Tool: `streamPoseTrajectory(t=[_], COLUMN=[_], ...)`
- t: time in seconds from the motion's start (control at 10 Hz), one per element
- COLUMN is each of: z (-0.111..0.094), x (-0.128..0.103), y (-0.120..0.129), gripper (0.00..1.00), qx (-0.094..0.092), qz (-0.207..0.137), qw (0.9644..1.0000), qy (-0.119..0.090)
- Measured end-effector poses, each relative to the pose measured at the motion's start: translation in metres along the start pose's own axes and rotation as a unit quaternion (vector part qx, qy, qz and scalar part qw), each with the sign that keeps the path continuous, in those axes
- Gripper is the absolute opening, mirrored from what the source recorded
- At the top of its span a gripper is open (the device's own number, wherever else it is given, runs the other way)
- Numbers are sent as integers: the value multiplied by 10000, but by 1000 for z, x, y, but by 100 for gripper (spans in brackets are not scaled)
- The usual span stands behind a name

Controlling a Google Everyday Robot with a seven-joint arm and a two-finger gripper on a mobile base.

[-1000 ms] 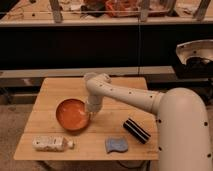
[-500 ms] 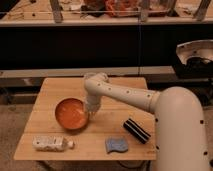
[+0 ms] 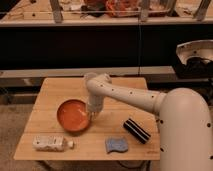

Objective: Drag the ceramic bowl in a circle

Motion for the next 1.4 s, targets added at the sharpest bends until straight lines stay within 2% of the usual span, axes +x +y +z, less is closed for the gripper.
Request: streamPoseTrajectory(t=[0.3,0.8,0.9,1.4], z=[-1,-2,-2,0], x=[1,0,1,3], y=[-1,-4,-4,-8], gripper=[23,76,80,80], qx=[24,-54,-62,-100], qz=[-1,-44,-46,-64], qw=[10000,10000,10000,9999], qy=[7,20,30,26])
